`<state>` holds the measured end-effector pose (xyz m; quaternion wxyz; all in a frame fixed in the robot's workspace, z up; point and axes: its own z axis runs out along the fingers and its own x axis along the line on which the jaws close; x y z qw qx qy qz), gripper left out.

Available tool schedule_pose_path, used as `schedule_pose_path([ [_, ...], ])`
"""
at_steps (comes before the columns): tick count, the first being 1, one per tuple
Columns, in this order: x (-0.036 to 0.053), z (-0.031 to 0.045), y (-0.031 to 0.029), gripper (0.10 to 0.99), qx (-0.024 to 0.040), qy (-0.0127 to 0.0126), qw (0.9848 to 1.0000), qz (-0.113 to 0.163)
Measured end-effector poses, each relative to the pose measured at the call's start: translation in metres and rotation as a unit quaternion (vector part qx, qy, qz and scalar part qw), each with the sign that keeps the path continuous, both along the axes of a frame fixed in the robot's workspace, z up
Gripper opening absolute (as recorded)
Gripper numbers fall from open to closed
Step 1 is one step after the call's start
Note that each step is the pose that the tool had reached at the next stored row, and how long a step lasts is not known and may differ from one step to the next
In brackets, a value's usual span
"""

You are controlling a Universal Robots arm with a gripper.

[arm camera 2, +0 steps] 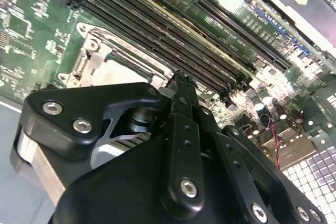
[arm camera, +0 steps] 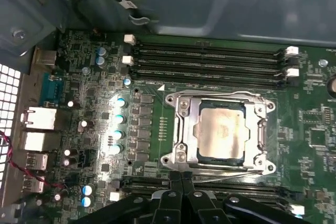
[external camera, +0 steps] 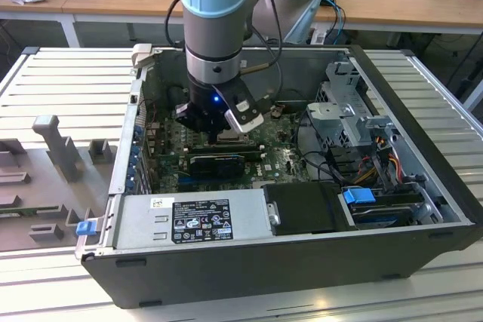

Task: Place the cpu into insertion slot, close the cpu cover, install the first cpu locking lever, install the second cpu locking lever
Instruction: 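Install the second cpu locking lever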

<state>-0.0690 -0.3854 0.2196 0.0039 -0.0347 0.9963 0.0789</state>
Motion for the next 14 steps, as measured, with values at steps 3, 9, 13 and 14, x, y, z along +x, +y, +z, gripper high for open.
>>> schedule_pose_path([
  [3, -0.0004, -0.0048, -0.0018, 0.106, 0.0035, 0.0000, 1.0000, 0.000],
  [9, -0.0016, -0.0105, -0.0036, 0.106, 0.0181, 0.0001, 0.9998, 0.000],
  [13, -0.0033, -0.0153, -0.0059, 0.106, 0.0298, 0.0000, 0.9996, 0.000],
  [14, -0.0040, -0.0159, -0.0063, 0.106, 0.0339, 0.0001, 0.9994, 0.000],
])
